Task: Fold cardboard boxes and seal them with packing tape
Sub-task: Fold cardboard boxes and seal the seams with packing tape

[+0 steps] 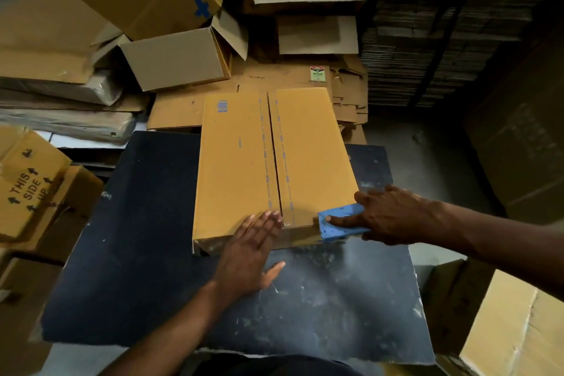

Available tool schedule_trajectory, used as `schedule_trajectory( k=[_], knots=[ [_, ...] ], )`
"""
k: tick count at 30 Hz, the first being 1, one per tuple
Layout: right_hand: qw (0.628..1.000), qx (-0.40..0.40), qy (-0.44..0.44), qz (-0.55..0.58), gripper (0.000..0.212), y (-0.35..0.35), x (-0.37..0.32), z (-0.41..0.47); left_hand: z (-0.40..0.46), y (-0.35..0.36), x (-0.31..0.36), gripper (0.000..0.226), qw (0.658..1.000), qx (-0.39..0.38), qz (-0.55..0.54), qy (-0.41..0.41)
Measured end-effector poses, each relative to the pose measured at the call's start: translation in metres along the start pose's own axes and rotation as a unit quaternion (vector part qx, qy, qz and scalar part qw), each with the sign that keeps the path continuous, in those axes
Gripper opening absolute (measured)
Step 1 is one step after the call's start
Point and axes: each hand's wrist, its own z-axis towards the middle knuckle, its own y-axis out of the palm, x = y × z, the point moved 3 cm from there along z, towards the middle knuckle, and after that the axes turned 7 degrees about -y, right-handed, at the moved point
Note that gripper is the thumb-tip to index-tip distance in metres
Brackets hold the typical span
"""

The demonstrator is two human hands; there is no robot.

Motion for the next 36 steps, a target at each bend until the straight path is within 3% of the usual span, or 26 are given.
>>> schedule_trajectory(
  k=[5,10,21,24,26,29,31,36],
  knots=[
    [1.0,0.007,0.007,-0.012,0.079,-0.014,0.019,-0.022,-0.004,0.003,-0.003,0.094,1.0,-0.026,0.001,-0.001],
    [0.995,-0.075,0.053,0.026,0.076,0.008,0.039,-0.047,-0.004,0.002,-0.004,0.096,1.0,-0.014,-0.015,-0.011],
    [0.996,0.002,0.039,0.086,0.068,0.025,0.016,-0.022,-0.007,-0.012,-0.027,0.081,0.997,-0.065,0.031,-0.039],
    [0.996,0.011,0.036,0.086,0.068,0.018,0.013,-0.021,0.007,-0.027,-0.001,0.09,0.995,-0.063,0.066,-0.046],
    [0.995,0.01,0.031,0.091,0.069,0.016,0.013,-0.023,0.026,-0.033,0.04,0.092,0.997,-0.069,0.039,0.005],
    [0.995,0.013,0.036,0.097,0.069,0.011,0.01,-0.023,0.049,-0.019,0.099,0.097,0.986,-0.161,0.005,0.046],
    [0.994,0.01,0.041,0.1,0.069,0.009,0.009,-0.023,0.054,-0.007,0.11,0.101,0.981,-0.189,0.014,0.03],
    [0.992,0.023,0.052,0.115,0.071,0.012,0.017,-0.043,0.048,0.001,0.102,0.099,0.984,-0.173,-0.01,0.026]
  ],
)
